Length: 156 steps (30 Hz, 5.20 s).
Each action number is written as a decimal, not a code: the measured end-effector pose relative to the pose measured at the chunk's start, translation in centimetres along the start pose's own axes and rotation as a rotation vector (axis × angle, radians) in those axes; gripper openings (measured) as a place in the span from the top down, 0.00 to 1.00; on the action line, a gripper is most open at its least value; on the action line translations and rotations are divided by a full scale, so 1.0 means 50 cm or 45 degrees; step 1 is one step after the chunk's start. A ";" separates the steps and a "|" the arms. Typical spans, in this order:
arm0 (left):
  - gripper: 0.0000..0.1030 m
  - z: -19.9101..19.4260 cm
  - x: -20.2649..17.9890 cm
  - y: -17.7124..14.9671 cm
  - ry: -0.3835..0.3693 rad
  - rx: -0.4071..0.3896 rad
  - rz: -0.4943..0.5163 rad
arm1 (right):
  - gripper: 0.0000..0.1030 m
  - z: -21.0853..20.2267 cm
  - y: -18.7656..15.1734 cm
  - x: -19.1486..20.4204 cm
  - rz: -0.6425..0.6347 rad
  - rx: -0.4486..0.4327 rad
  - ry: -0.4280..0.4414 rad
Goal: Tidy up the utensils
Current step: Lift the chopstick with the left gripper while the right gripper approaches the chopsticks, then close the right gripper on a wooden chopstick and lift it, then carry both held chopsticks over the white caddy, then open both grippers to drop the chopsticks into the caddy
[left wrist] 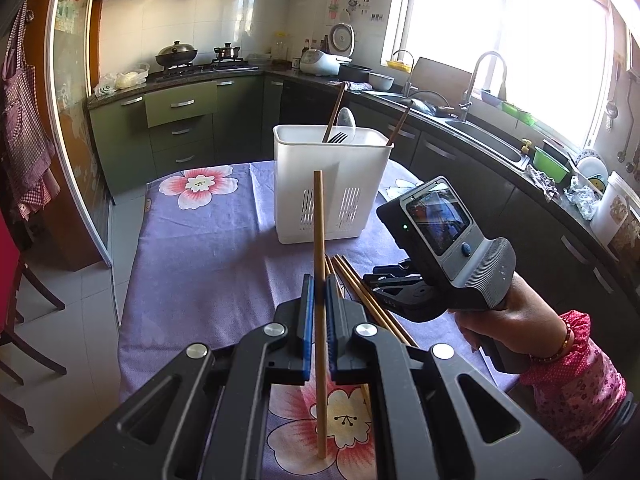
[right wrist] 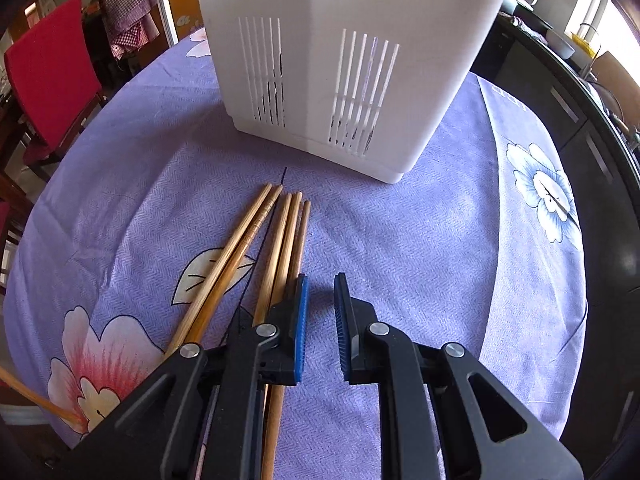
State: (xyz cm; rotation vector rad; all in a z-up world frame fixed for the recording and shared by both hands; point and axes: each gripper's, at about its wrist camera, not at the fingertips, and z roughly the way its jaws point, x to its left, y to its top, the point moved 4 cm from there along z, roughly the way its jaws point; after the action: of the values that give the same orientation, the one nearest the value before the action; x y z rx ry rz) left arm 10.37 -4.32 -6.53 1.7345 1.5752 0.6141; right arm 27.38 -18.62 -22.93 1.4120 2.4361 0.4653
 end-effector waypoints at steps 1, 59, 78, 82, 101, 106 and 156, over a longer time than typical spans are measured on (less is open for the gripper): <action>0.94 0.000 0.000 0.000 0.000 0.000 0.001 | 0.87 0.000 0.001 0.004 -0.012 -0.003 -0.014; 0.94 0.011 0.001 0.012 -0.025 0.043 0.043 | 0.92 -0.011 0.001 -0.003 -0.020 0.107 0.121; 0.95 0.000 0.000 0.012 -0.020 0.016 0.052 | 0.94 -0.329 -0.126 -0.106 0.287 -0.496 0.255; 0.94 -0.013 -0.002 0.010 -0.016 0.002 0.055 | 0.94 -0.394 -0.177 -0.110 0.315 -0.601 0.237; 0.95 -0.071 -0.019 0.031 -0.005 -0.081 0.093 | 0.94 -0.482 -0.192 -0.078 0.268 -0.747 0.223; 0.95 -0.072 -0.017 0.043 -0.009 -0.091 0.094 | 0.94 -0.496 -0.178 -0.073 0.252 -0.762 0.228; 0.94 0.151 0.030 0.391 -0.013 -0.130 0.115 | 0.83 -0.424 0.254 -0.132 0.193 -0.880 0.140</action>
State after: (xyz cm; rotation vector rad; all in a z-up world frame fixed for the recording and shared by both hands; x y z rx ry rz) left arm 28.94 -4.45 3.35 1.7367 1.4396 0.7165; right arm 31.97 -21.25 2.09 1.2684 1.9354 1.2946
